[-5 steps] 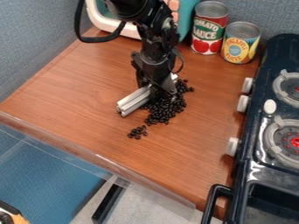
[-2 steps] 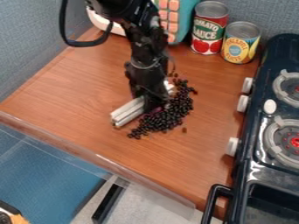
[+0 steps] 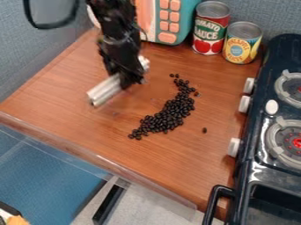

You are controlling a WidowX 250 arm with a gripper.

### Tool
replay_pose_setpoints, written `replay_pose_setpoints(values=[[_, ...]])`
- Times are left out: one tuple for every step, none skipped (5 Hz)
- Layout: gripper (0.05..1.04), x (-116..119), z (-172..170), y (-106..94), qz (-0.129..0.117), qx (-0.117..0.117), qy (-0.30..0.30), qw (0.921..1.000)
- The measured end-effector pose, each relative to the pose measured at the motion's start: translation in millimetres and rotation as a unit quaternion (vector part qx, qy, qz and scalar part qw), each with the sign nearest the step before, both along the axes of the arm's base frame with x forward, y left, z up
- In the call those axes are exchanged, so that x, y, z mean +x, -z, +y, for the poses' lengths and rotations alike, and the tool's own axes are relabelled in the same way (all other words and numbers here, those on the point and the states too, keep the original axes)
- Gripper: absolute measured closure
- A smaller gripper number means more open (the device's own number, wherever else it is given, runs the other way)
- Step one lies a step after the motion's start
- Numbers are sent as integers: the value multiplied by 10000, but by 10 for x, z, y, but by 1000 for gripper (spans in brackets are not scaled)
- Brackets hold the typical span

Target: Sweep into pile

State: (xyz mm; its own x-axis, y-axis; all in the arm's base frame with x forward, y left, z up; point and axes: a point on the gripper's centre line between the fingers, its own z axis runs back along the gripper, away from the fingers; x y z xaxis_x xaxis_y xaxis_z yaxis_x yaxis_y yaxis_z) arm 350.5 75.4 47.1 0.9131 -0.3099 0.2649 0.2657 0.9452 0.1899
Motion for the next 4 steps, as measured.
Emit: replay_pose_setpoints(values=[[704, 182, 135, 67, 86, 111, -94, 9999], [704, 380, 228, 310, 379, 202, -212, 9989], [704, 659, 194, 337, 385, 254, -141, 9988], [704, 836, 84, 338, 347, 296, 26, 9990]])
